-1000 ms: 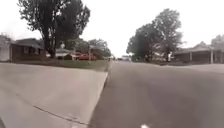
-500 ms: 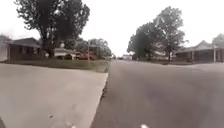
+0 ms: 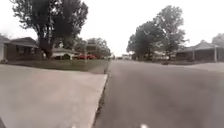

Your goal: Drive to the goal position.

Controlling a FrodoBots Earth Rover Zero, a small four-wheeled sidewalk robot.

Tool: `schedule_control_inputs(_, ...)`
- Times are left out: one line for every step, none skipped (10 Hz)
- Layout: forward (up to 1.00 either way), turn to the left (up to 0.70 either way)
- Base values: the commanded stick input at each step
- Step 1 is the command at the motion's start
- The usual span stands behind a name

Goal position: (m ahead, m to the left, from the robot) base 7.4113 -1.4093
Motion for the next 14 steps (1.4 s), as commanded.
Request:
schedule_control_inputs(1.00,0.00)
schedule_control_inputs(1.00,-0.10)
schedule_control_inputs(1.00,-0.18)
schedule_control_inputs(1.00,-0.18)
schedule_control_inputs(1.00,-0.05)
schedule_control_inputs(1.00,0.00)
schedule_control_inputs(1.00,0.00)
schedule_control_inputs(1.00,0.00)
schedule_control_inputs(1.00,0.00)
schedule_control_inputs(1.00,0.00)
schedule_control_inputs(1.00,0.00)
schedule_control_inputs(1.00,0.00)
schedule_control_inputs(1.00,0.00)
schedule_control_inputs(1.00,0.00)
